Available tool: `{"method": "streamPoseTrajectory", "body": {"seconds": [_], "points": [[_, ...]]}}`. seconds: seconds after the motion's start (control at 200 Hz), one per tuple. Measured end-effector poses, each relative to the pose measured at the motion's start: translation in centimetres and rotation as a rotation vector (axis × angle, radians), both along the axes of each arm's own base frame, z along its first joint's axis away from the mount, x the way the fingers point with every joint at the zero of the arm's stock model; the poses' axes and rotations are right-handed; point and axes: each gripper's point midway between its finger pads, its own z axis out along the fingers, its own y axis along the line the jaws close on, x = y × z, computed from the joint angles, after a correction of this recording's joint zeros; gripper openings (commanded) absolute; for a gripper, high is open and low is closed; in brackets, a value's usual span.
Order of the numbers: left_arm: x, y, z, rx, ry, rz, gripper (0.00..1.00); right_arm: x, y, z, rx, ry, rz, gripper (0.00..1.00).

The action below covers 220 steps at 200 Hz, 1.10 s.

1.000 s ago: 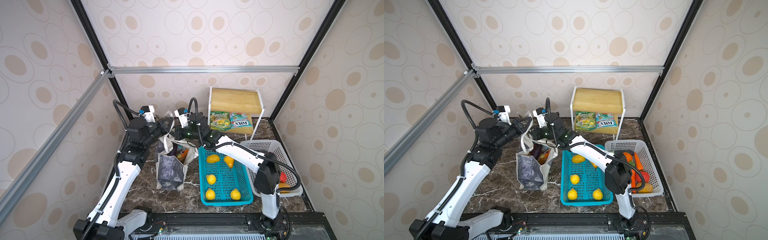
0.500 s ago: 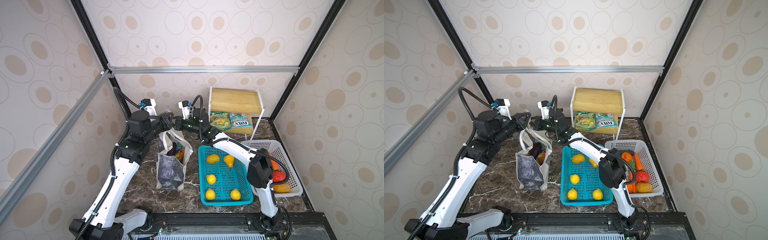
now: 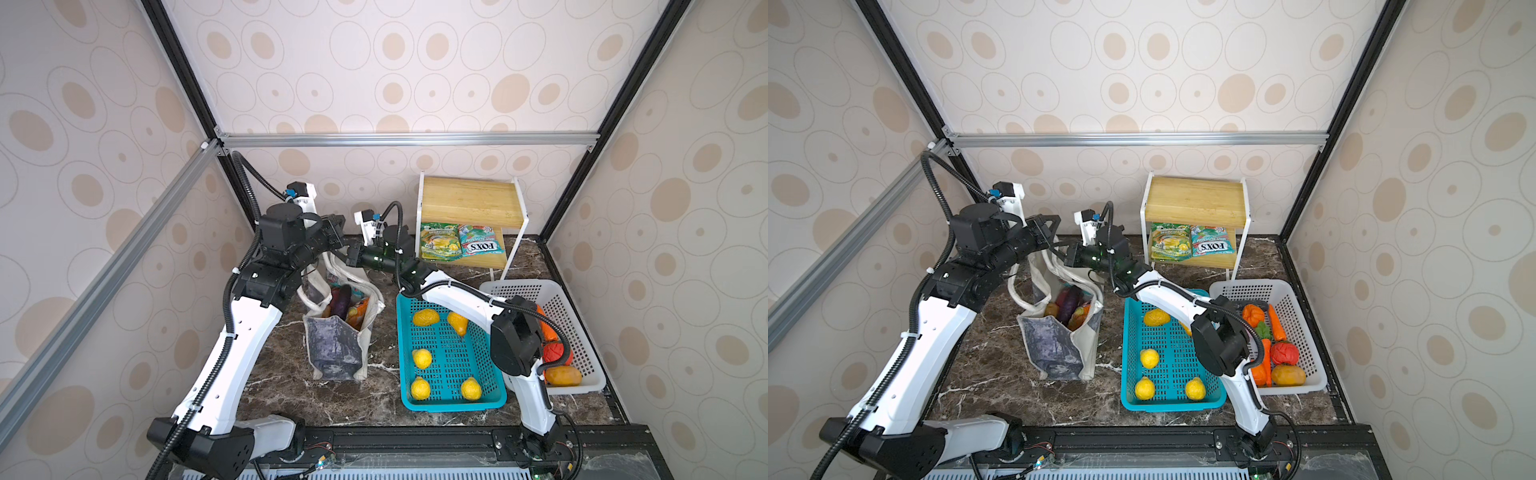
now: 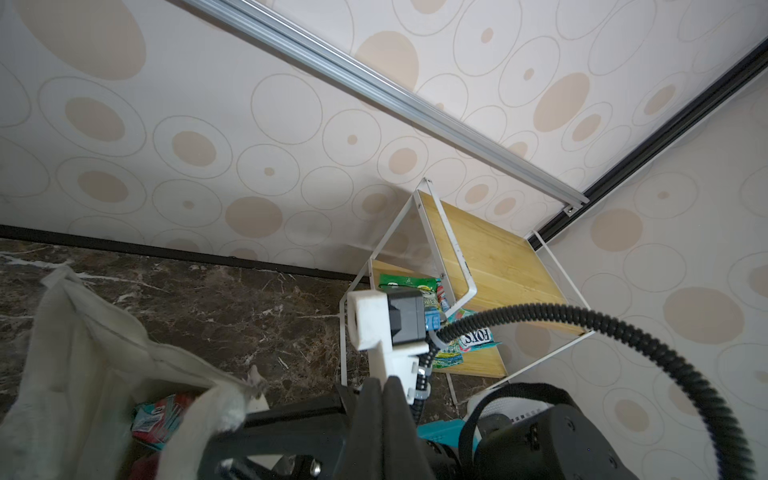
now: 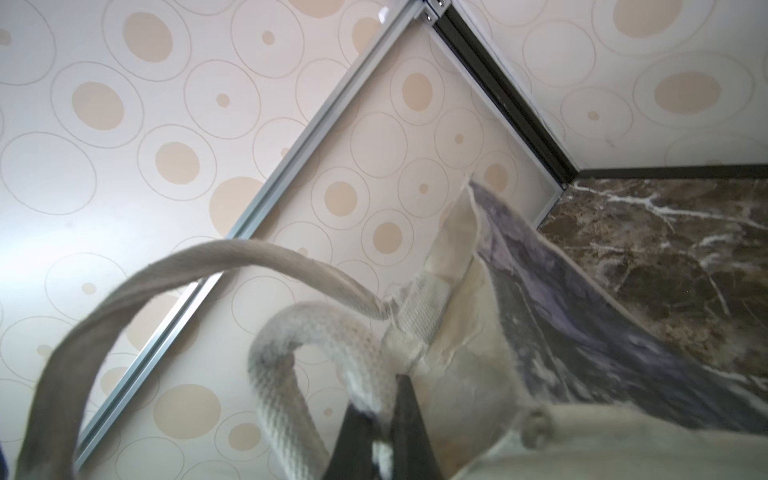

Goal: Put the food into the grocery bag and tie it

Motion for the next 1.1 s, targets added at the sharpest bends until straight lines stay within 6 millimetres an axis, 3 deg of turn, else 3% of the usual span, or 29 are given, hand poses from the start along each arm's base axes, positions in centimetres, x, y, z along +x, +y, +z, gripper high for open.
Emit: {"method": "streamPoseTrajectory", "body": {"seconds": [0.095, 0.17, 0.285, 0.385, 0.46, 0.57, 0.63, 0.74, 0.83, 0.995, 1.1], "points": [[0.5, 0.2, -1.0, 0.026, 0.024, 0.013, 0.02, -0.2, -0.1, -0.8, -0.017, 0.010, 0.002, 0.00], [0.5, 0.8, -1.2, 0.055, 0.030, 0.041, 0.24, -0.3, -0.4, -0.9, -0.040, 0.011, -0.007, 0.00], [0.3, 2.9, 1.6, 0.093, -0.007, 0.106, 0.40, -0.6, -1.1, 0.2, -0.059, -0.014, -0.025, 0.00], [-0.2, 6.2, 4.9, 0.071, -0.081, 0.175, 0.53, -0.7, -1.7, 1.2, -0.062, -0.038, -0.040, 0.00], [-1.3, 9.9, 5.0, 0.036, -0.104, 0.248, 0.62, -0.7, -1.9, 1.2, -0.077, -0.046, -0.053, 0.00], [-4.0, 15.5, 1.6, -0.034, -0.064, 0.383, 0.68, -0.6, -2.0, 0.4, -0.111, -0.042, -0.061, 0.00], [-5.6, 18.3, -0.5, -0.072, -0.034, 0.466, 0.79, -0.6, -2.0, 0.0, -0.128, -0.040, -0.062, 0.00], [-7.7, 21.4, -4.0, -0.135, 0.011, 0.574, 0.84, -0.6, -2.1, -0.4, -0.141, -0.038, -0.061, 0.00], [-8.3, 22.2, -6.9, -0.198, 0.041, 0.599, 0.89, -0.6, -2.1, -0.4, -0.142, -0.037, -0.061, 0.00], [-9.0, 21.9, -14.5, -0.301, 0.181, 0.606, 0.98, -0.7, -2.2, -0.7, -0.159, -0.037, -0.060, 0.00], [-9.7, 21.2, -16.7, -0.336, 0.217, 0.598, 0.99, -0.7, -2.5, -0.9, -0.185, -0.039, -0.070, 0.00]]}}
